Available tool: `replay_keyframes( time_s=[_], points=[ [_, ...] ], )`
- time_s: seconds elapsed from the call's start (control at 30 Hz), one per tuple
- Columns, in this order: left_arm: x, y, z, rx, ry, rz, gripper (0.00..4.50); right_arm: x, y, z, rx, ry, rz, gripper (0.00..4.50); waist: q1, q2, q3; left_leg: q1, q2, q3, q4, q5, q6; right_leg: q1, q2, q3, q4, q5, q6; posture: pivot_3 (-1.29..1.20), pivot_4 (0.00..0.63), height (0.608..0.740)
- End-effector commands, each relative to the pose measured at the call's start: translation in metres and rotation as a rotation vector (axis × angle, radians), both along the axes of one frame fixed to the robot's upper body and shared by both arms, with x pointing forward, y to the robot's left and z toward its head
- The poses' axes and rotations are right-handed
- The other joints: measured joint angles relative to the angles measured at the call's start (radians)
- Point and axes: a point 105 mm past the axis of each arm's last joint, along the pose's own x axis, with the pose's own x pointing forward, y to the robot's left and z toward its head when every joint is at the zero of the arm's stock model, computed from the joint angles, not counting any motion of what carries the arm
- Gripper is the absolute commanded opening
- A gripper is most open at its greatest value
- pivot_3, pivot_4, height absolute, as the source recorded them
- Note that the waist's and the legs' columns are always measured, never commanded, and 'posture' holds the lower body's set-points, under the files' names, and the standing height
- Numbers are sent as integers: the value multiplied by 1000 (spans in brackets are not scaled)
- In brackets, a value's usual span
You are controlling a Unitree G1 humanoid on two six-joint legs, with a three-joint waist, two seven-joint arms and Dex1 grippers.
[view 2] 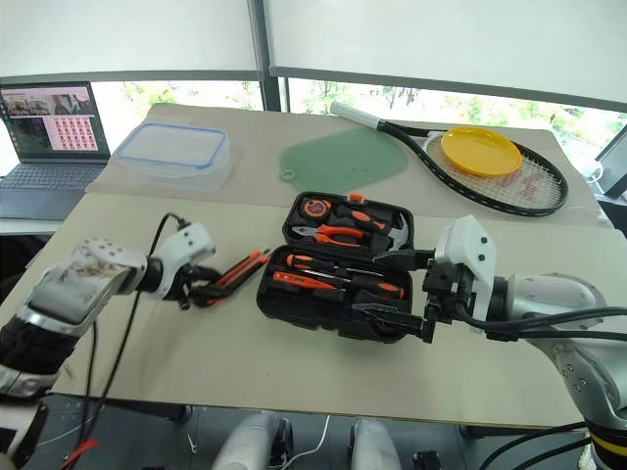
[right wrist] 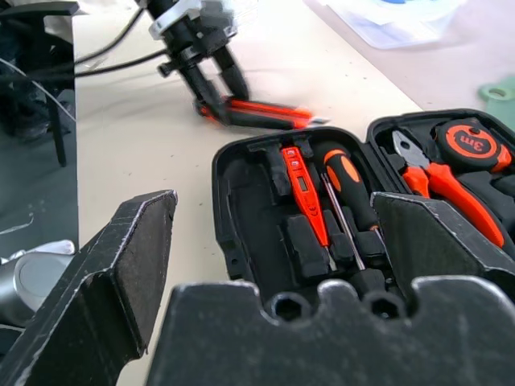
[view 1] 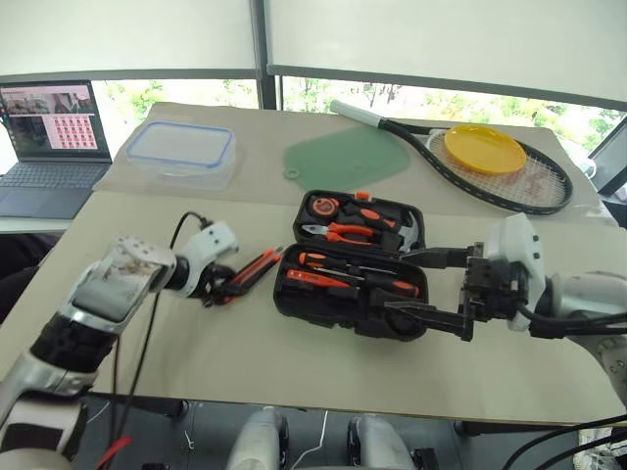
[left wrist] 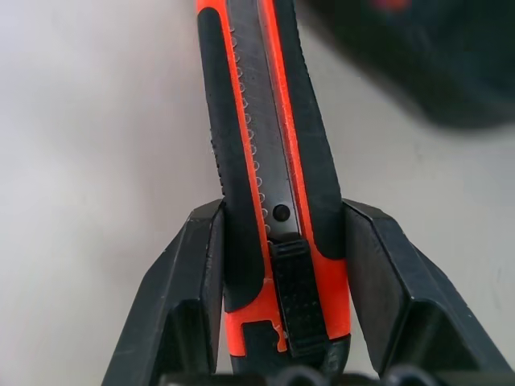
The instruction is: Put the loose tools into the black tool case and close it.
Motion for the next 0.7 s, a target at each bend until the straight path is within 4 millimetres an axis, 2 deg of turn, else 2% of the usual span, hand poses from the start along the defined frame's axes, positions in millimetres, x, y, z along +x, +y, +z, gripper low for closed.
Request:
replay_keyframes(
  time_s=[0.03, 0.1, 0.3, 0.4, 0.5, 0.6, 0.7],
  points=[
    [-22, -37, 43, -72, -111, -369, 1694, -5, -4, 8, -7, -18, -7, 4500, -7, 0, 0, -1, 0, 0, 0, -1, 1, 0, 0, 0, -1, 0, 1, 0, 150, 738],
    [-34, -49, 41, -49, -84, -522, 1694, -6, -5, 7, -9, -14, -18, 4500, -15, 1, 0, -1, -1, 2, 0, -1, 2, 0, -1, 1, -3, 1, 2, 0, 150, 738],
    [-35, -80, 15, 150, -59, -767, 1694, -10, -8, 7, -1, -11, -52, 4500, -19, 0, 0, -1, -2, 2, 0, -1, 2, 0, 1, 2, -3, 1, 3, 0, 150, 738],
    [-31, -87, 1, 250, -46, -844, 1694, -13, -9, 6, 3, -12, -69, 4500, -16, 0, 0, -1, -3, 2, 1, -2, 2, 0, 1, 2, -3, 1, 3, 0, 150, 738],
    [-35, -96, -10, 276, 7, -912, 1694, -16, -9, 4, 9, -8, -91, 4500, -18, 0, 0, -1, -2, 2, 1, -2, 3, 0, 1, 3, -3, 1, 3, 0, 150, 738],
    [-35, -92, -23, 358, 50, -952, 1694, -20, -9, 2, 14, -6, -110, 4500, -19, 0, 0, -1, -2, 1, 1, -2, 3, 0, 1, 3, -3, 1, 3, 0, 150, 738],
    [-31, -94, -28, 361, 78, -930, 1694, -22, -9, 1, 15, -7, -122, 4500, -23, 1, 0, -1, -2, 1, 1, -2, 3, 0, 1, 4, -3, 1, 3, 0, 150, 738]
  ],
)
